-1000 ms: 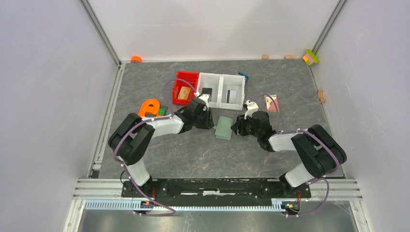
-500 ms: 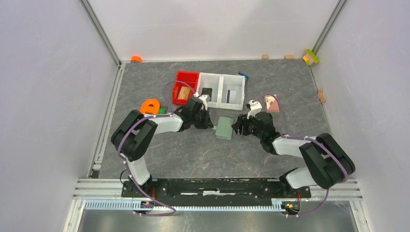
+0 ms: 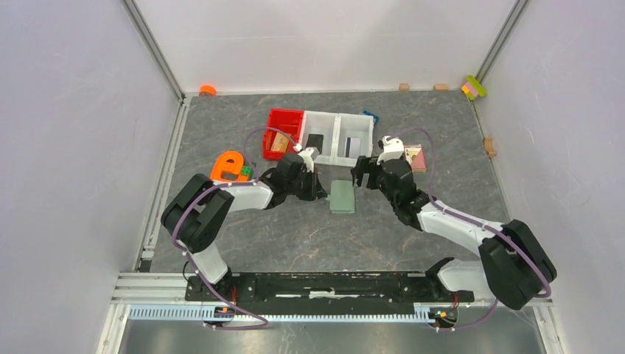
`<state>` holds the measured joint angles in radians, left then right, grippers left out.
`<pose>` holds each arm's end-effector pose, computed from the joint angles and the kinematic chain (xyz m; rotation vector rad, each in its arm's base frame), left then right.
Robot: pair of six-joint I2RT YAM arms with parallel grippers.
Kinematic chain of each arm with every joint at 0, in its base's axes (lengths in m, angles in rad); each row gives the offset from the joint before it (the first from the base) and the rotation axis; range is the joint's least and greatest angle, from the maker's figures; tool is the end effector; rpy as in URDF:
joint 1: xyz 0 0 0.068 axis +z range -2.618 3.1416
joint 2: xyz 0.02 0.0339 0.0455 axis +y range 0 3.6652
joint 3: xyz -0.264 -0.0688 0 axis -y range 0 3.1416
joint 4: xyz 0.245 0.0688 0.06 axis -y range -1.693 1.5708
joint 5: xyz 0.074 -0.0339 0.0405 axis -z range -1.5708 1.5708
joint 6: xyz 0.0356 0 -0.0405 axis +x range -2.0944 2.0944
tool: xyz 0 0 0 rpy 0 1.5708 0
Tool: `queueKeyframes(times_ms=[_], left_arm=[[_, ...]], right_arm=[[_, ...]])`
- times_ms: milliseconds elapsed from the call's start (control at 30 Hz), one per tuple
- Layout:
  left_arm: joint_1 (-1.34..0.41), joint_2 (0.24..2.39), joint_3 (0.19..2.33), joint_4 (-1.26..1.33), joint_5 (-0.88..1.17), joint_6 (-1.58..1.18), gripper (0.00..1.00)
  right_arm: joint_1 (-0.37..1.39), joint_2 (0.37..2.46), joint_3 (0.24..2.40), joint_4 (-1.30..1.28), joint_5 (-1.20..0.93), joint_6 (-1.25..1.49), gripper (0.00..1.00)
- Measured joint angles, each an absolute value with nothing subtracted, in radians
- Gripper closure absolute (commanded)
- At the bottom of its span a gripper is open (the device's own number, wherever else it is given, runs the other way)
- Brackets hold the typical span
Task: Take the credit cards out of the card holder
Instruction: Open the card holder at the center of the board.
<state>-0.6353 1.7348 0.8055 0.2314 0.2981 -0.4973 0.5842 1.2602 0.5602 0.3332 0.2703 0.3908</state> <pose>0.2679 -0.2105 0.1441 0.3335 2.3850 -0.9056 0.2275 0.1390 0.2141 -0.0069 1.9434 0.3903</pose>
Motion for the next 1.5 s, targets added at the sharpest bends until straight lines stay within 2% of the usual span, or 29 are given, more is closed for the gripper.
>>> queueKeyframes(times_ms=[233, 467, 767, 1067, 1167, 1500], left_arm=[[-0.635, 1.684, 0.758, 0.313, 0.307, -0.497, 0.96], [-0.635, 1.578, 0.669, 0.418, 0.345, -0.497, 0.93], [-0.636, 1.489, 0.617, 0.533, 0.374, -0.495, 0.91], [-0.636, 1.506, 0.640, 0.503, 0.364, -0.492, 0.93], [-0.636, 1.515, 0.656, 0.476, 0.339, -0.491, 0.95], [-0.636, 1.536, 0.702, 0.308, 0.172, -0.481, 0.98]], right_arm=[[0.584, 1.381, 0.492, 0.416, 0.146, 0.348, 0.02], [0.596, 1.364, 0.365, 0.553, 0.088, 0.308, 0.02], [0.596, 1.360, 0.331, 0.736, -0.022, 0.297, 0.03], [0.596, 1.372, 0.327, 0.757, -0.046, 0.290, 0.16], [0.596, 1.375, 0.327, 0.757, -0.053, 0.290, 0.26], [0.596, 1.377, 0.327, 0.777, -0.094, 0.290, 0.28]])
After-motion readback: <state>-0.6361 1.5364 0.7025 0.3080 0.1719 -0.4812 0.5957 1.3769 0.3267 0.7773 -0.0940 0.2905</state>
